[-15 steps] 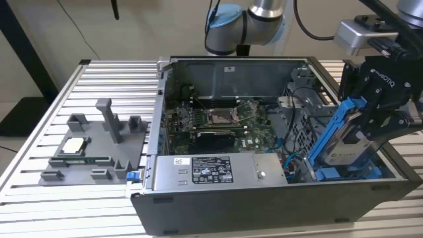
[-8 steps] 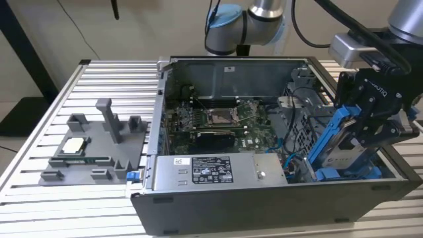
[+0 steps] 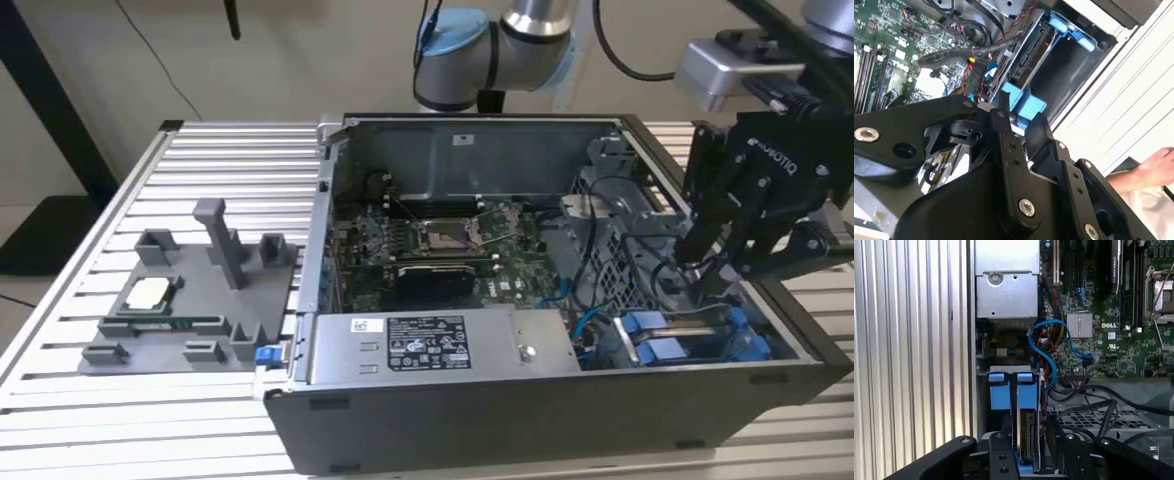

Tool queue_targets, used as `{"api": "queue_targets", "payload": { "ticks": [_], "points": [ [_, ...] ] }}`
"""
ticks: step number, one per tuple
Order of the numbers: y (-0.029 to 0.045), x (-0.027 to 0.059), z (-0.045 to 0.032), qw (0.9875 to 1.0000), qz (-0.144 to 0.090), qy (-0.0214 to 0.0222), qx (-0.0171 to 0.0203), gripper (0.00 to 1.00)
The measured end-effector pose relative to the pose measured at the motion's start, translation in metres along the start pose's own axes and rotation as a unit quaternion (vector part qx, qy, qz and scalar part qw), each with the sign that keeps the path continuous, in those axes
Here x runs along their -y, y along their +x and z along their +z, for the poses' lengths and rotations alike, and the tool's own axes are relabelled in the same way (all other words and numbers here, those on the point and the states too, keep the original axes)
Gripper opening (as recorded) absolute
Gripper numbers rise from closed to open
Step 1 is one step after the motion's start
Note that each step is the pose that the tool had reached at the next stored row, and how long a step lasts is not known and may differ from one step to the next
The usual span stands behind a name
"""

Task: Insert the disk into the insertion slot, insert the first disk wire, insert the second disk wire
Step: 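Insert the disk into the insertion slot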

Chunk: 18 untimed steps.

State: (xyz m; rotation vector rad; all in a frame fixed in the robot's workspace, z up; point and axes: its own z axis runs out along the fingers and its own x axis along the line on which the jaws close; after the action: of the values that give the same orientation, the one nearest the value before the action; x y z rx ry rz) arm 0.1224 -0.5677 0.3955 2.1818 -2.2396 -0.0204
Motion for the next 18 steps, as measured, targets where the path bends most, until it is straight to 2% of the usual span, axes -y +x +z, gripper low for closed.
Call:
{"api": "queue_targets", "payload": {
  "ticks": [2,4,8,10,11,14,16,18],
  "points": [
    [-0.0009,-0.0002,-0.0067,1.0,0.0,0.0,-0.0001,0.4],
    [-0.0045,-0.0002,-0.0071,1.0,0.0,0.0001,0.0003,0.4],
    [-0.0117,-0.0005,-0.0072,1.0,0.0,0.0019,0.006,0.4],
    [-0.0137,-0.0005,-0.0073,0.9999,0.0,0.0054,0.0112,0.4],
    [-0.0142,-0.0004,-0.0072,0.9999,0.0,0.0083,0.015,0.4],
    [-0.015,-0.0001,-0.0073,0.9994,-0.001,0.0206,0.0294,0.4],
    [-0.0163,0.0,-0.0072,0.999,-0.001,0.0268,0.0352,0.4],
    [-0.0178,0.0002,-0.007,0.9989,-0.001,0.0277,0.0377,0.4]
  ]
}}
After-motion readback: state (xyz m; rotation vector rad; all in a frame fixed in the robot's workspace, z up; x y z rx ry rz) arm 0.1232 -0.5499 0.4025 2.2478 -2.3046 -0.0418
